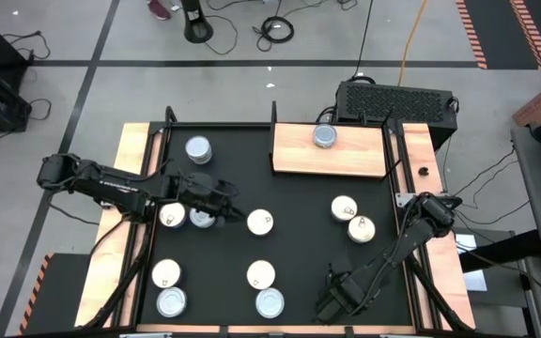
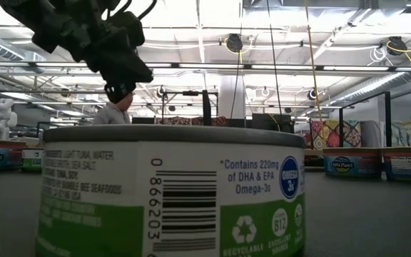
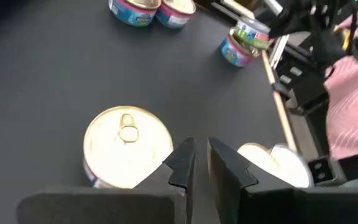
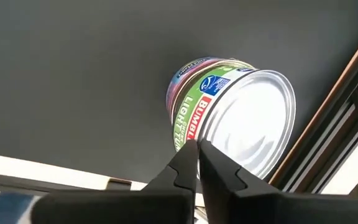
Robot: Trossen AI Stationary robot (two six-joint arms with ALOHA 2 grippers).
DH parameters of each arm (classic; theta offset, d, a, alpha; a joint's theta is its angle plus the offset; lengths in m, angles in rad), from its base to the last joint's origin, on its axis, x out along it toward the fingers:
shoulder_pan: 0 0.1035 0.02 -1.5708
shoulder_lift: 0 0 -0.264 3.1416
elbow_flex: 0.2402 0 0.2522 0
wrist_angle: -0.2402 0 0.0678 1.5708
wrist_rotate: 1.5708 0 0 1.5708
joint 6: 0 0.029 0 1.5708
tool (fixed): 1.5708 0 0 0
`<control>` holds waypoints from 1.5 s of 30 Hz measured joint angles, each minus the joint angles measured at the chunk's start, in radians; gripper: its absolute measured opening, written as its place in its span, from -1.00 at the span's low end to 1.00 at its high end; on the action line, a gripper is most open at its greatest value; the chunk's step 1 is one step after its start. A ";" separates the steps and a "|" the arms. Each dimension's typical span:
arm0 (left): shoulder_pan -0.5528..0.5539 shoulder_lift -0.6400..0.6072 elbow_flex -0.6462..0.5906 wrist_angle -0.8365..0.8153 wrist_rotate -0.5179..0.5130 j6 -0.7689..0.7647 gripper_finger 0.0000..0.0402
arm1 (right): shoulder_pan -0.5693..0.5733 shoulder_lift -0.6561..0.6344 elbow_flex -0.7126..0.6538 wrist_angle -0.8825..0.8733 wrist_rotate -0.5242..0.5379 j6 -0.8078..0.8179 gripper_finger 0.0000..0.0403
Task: Stack canned seafood by type on shelf
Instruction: Put the green tuna can on the shelf, then put the blue pink tuna can on the shelf
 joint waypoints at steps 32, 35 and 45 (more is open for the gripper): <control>0.158 0.396 0.331 -0.435 0.059 -0.112 -0.08 | -0.003 -0.333 0.098 -0.036 0.762 -0.062 -0.07; 0.149 0.426 0.348 -0.436 0.050 -0.080 -0.08 | -0.005 -0.343 0.098 -0.049 0.763 -0.069 -0.07; 0.131 0.472 0.349 -0.424 -0.010 -0.038 -0.08 | -0.005 -0.344 0.098 -0.080 0.764 -0.070 -0.07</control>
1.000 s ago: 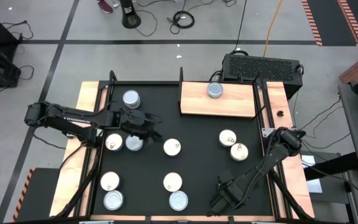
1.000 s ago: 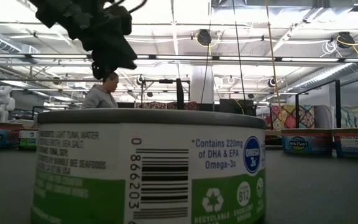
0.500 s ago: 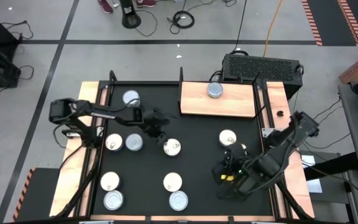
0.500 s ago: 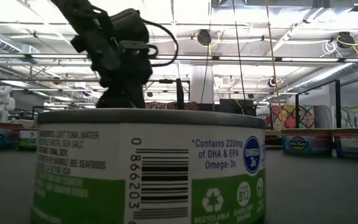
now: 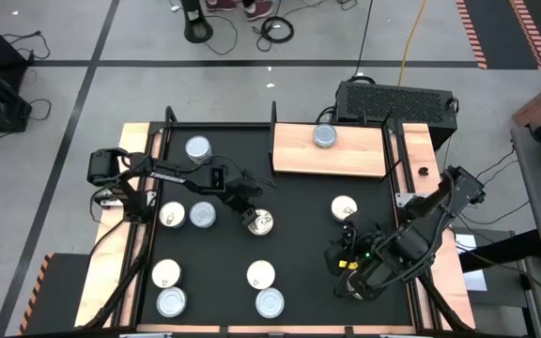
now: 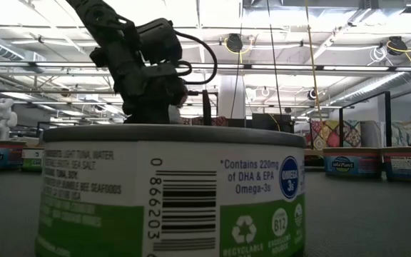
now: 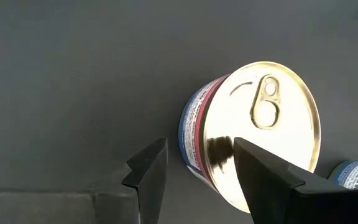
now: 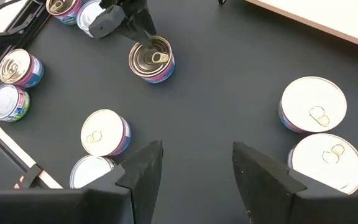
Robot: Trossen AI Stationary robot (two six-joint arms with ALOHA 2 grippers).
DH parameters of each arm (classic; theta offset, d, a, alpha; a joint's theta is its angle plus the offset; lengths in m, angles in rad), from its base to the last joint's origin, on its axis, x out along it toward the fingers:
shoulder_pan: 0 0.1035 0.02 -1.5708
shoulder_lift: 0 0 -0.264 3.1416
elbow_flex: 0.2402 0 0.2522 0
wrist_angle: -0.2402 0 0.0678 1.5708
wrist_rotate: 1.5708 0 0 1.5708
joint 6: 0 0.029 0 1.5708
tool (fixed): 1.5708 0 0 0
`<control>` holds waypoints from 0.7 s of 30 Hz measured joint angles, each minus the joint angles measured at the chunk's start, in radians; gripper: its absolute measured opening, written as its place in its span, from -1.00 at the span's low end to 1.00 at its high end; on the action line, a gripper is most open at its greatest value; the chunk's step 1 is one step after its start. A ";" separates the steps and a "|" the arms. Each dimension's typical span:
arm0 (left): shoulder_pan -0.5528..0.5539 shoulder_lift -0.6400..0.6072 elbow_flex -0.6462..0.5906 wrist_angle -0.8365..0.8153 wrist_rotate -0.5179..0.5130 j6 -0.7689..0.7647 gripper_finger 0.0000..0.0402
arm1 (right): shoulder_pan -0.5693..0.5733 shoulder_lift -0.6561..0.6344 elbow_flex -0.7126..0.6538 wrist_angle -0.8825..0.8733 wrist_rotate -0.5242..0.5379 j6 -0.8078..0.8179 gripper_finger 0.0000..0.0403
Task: Stack canned seafood by type on shelf
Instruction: Put the blue pink tuna can on the shelf
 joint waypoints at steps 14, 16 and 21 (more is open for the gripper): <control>-0.013 0.000 0.001 0.008 -0.004 -0.001 -0.87 | 0.000 0.000 0.000 -0.015 0.000 0.000 -0.07; -0.013 0.000 0.002 0.011 -0.004 -0.003 -0.96 | 0.001 0.000 0.000 -0.015 0.000 0.000 -0.07; -0.012 -0.002 0.001 0.014 0.050 -0.072 -0.98 | 0.011 0.000 0.000 -0.015 0.003 0.000 -0.07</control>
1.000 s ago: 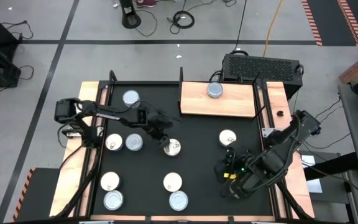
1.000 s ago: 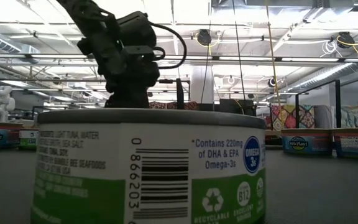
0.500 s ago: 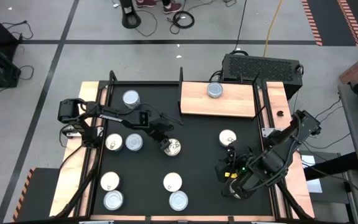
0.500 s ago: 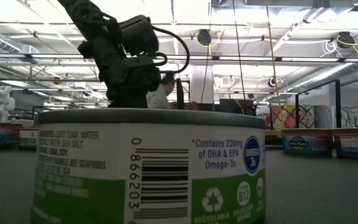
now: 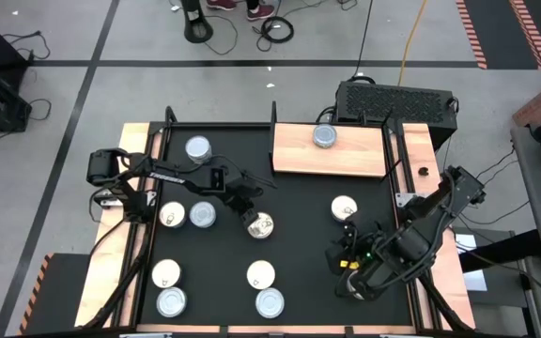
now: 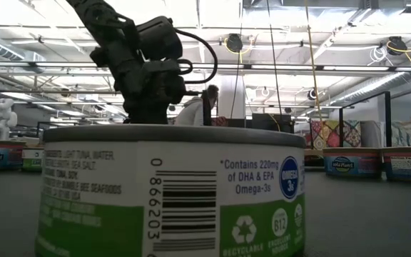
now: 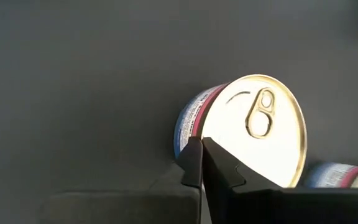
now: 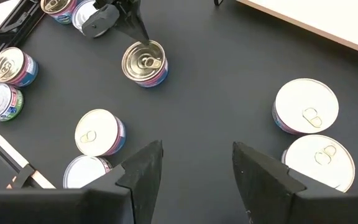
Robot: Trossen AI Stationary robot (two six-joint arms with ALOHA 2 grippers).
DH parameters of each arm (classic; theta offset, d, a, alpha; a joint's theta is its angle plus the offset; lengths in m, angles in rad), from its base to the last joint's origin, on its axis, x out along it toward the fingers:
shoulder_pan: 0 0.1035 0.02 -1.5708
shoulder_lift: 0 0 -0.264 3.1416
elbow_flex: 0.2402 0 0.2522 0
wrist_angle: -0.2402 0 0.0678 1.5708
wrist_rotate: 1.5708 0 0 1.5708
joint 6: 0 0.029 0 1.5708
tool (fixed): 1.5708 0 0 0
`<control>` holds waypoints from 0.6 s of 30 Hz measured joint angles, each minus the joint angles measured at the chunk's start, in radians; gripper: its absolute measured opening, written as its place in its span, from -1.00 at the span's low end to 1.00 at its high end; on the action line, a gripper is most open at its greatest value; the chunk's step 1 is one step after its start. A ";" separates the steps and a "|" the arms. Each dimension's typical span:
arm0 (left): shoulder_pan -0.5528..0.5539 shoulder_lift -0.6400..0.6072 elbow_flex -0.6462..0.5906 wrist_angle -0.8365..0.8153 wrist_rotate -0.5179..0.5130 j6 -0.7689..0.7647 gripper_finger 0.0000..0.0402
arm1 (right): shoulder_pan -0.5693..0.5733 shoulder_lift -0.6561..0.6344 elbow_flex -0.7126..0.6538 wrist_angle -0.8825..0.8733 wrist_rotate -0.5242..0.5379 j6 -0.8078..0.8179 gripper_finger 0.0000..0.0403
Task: Stack canned seafood by type on shelf
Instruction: Put the blue pink tuna can on the shelf
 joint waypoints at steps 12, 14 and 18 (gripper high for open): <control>-0.052 -0.009 -0.003 0.263 -0.014 -0.362 -1.00 | 0.031 0.000 0.000 -0.001 0.080 -0.002 -0.07; -0.050 -0.009 -0.003 0.305 -0.082 -0.417 -1.00 | 0.031 0.000 0.000 -0.001 0.081 -0.014 -0.07; -0.048 -0.009 -0.003 0.366 -0.219 -0.495 -1.00 | 0.031 0.000 0.000 -0.001 0.082 -0.051 -0.07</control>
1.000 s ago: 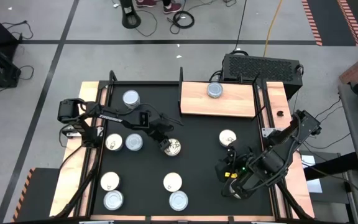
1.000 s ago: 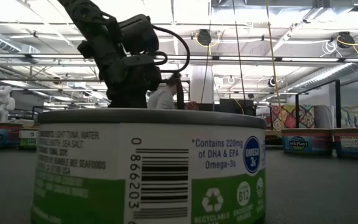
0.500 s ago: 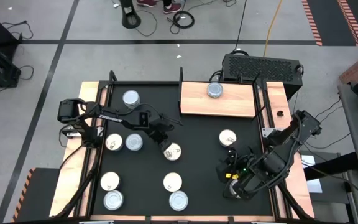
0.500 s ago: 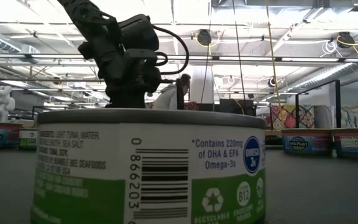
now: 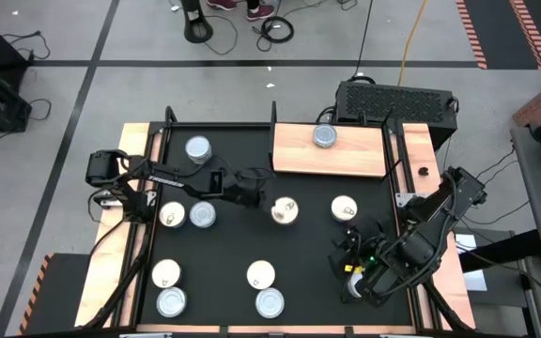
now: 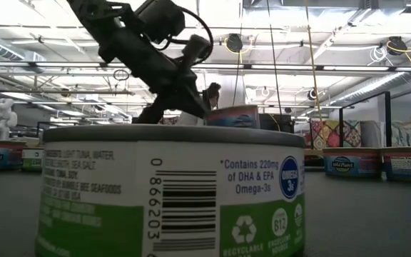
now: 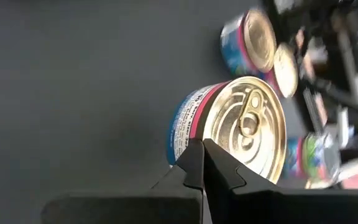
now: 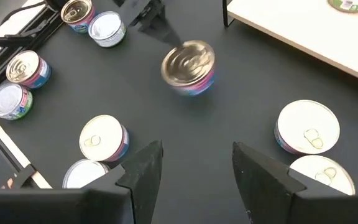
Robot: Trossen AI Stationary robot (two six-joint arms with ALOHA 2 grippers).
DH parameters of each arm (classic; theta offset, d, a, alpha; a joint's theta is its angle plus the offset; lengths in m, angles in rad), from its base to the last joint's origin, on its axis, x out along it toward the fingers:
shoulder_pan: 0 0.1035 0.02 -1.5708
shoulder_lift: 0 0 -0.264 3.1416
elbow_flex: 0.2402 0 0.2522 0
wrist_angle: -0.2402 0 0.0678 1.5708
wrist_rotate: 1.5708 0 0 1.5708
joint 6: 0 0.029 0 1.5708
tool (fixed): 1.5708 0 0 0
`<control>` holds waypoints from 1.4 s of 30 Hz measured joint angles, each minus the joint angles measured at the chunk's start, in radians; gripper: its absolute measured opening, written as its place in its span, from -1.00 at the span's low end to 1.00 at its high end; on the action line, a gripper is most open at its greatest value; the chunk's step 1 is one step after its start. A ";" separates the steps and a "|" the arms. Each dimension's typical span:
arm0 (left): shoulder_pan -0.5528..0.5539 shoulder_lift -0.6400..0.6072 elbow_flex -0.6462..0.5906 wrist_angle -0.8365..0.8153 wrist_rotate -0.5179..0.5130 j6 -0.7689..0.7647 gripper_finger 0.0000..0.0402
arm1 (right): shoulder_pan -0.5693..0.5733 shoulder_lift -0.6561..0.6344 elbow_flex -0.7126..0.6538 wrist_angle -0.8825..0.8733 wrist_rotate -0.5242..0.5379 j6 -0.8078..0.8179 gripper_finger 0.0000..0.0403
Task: Stack canned seafood by type on shelf
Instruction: Put the blue pink tuna can on the shelf
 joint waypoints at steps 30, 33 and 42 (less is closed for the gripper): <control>0.524 -0.251 0.001 -0.402 0.175 0.363 -1.00 | -0.016 0.000 0.000 0.000 0.026 -0.054 -0.07; 0.605 -0.202 0.001 -0.344 0.201 0.383 -1.00 | -0.024 0.000 0.000 0.000 0.022 -0.052 -0.07; 0.704 -0.016 0.010 -0.031 0.345 0.272 -1.00 | -0.063 0.000 0.000 0.000 0.018 -0.050 -0.07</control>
